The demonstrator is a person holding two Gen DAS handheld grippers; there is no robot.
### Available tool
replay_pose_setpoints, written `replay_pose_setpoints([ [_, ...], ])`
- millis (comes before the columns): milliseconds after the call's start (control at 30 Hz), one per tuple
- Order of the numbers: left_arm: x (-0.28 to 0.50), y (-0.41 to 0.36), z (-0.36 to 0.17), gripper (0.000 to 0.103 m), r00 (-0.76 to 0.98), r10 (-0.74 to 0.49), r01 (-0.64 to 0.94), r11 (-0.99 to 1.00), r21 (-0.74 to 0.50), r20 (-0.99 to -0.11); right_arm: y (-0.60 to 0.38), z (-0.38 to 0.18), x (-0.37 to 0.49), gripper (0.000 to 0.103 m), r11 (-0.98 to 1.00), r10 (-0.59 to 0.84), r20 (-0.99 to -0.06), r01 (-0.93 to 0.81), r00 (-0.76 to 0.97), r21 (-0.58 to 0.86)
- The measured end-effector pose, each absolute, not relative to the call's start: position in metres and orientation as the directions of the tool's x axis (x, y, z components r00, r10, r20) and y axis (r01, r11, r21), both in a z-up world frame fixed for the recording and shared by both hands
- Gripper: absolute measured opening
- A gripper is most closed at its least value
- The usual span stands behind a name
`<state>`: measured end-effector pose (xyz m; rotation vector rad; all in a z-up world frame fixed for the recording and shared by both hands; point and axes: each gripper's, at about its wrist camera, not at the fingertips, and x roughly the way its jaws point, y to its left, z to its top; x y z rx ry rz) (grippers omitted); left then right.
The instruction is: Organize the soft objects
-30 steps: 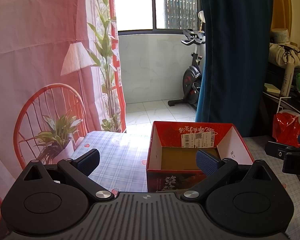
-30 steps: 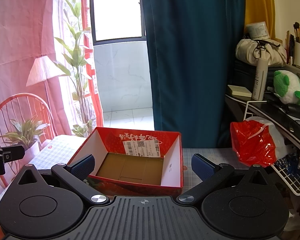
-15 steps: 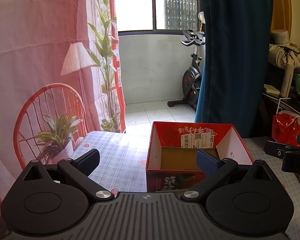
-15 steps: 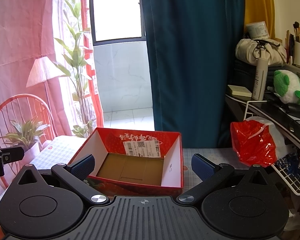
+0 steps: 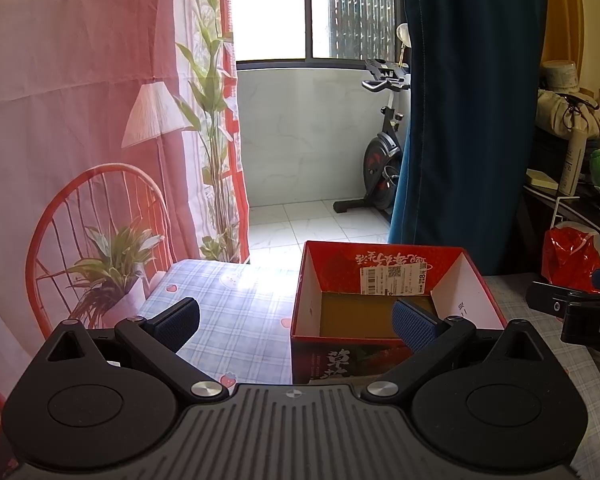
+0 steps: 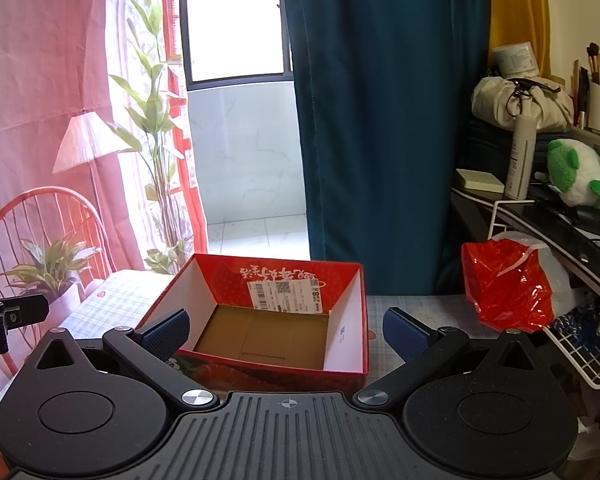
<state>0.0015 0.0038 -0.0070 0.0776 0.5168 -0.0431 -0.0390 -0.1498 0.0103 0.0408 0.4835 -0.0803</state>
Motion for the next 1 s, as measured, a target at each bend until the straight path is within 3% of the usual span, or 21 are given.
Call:
replay_pose_setpoints([
  [1000,0.0069,0.0048,-0.0112,0.103,0.854,-0.017,0.049,0.998,0.047,-0.520,-0.1491,0.0103,-0.0389,0.103,0.996,-0.064,-0.467,0.087,0.882,0.027],
])
